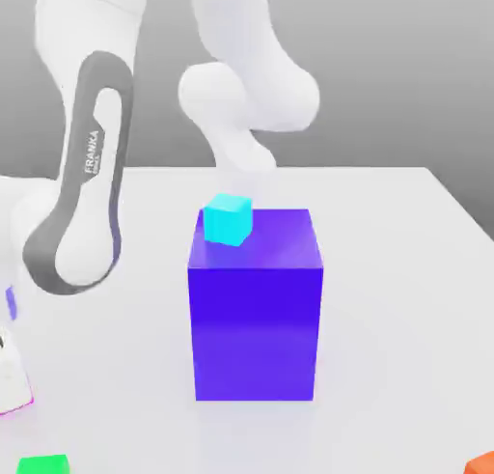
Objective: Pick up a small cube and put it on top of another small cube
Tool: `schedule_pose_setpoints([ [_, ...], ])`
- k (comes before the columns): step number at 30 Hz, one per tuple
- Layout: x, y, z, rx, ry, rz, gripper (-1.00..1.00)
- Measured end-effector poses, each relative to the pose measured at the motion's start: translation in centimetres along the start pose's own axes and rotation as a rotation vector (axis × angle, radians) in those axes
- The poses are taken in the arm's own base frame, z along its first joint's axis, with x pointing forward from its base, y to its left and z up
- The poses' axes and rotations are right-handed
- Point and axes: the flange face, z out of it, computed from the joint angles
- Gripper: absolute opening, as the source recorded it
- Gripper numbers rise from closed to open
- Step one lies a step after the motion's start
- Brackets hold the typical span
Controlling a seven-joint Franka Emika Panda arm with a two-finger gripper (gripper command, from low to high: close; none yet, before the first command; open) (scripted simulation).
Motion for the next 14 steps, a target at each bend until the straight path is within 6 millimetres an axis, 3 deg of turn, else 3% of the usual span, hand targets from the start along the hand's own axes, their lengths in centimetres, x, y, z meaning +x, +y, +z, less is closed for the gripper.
schedule_pose_setpoints([
  [6, -8.9, -9.5, -4.5, 0.0, -0.003, -0.098, -1.0],
  [9, -10.3, -10.8, -1.5, 0.001, 0.0, -0.111, -1.0],
  [10, -10.4, -10.8, 0.0, 0.0, 0.0, -0.112, 1.0],
  [14, -10.4, -10.8, 0.0, 0.001, 0.0, -0.112, 1.0],
])
